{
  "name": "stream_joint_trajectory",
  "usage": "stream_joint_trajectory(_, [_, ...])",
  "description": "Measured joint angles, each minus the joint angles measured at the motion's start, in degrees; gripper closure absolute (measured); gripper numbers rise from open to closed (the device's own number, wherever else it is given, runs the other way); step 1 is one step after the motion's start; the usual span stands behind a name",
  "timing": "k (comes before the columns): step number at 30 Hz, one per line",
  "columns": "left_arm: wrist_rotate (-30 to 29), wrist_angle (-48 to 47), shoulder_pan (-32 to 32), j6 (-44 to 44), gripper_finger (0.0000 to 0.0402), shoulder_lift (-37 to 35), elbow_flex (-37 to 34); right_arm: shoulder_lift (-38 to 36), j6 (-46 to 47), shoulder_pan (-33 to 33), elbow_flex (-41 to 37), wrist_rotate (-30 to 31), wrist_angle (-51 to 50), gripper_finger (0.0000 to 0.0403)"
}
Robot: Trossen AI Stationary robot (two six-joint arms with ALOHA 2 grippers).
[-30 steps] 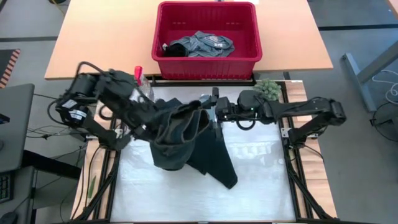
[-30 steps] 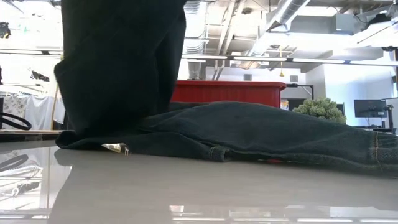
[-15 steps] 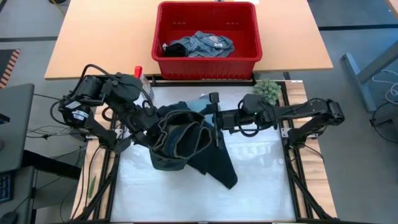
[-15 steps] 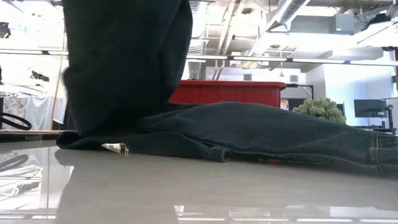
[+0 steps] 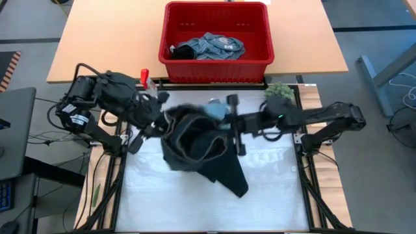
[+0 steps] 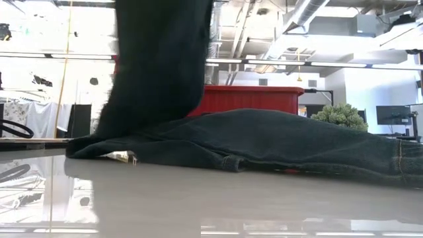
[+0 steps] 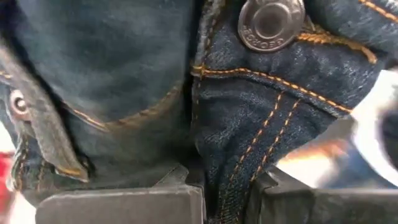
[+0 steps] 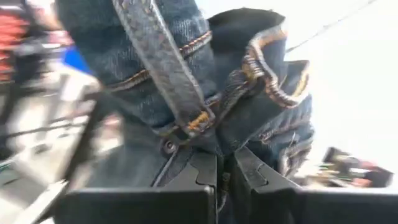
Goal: Fold Laundry from Bin
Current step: Fold the black pants from the red laundry bin
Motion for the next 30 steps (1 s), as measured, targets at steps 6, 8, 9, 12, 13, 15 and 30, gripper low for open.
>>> stream_joint_trajectory(6, [-20.62, 18.76, 0.04, 10.83, 0.0375, 0.46, 0.00, -1.49, -3.95, -6.93, 9.07, 5.96, 0.54, 0.0368])
stream_joint_trajectory(8, [-27.31, 27.36, 0.04, 17.31, 0.0375, 0.66, -0.02, -1.39, -6.79, -8.74, 13.43, 5.94, 0.41, 0.0368])
stream_joint_trajectory(9, [-29.32, 31.44, 0.04, 20.62, 0.0375, 0.71, -0.04, -1.13, -7.31, -9.54, 16.12, 5.87, 0.38, 0.0368])
stream_joint_trajectory(12, [-29.73, 40.54, 0.11, 26.61, 0.0374, 0.67, -0.04, -0.18, -4.44, -11.32, 24.69, 3.77, -3.14, 0.0368])
stream_joint_trajectory(13, [-29.07, 42.21, 0.11, 27.57, 0.0374, 0.66, -0.04, 0.30, -2.54, -11.69, 27.35, 2.59, -4.71, 0.0368])
stream_joint_trajectory(15, [-27.24, 43.20, 0.11, 28.74, 0.0374, 0.70, -0.07, 1.85, 0.81, -11.73, 32.43, 0.83, -9.02, 0.0368])
stream_joint_trajectory(30, [-26.39, 27.17, 0.02, 19.07, 0.0374, 0.66, -0.09, 8.51, 11.61, -7.12, 51.13, 7.58, -52.49, 0.0366])
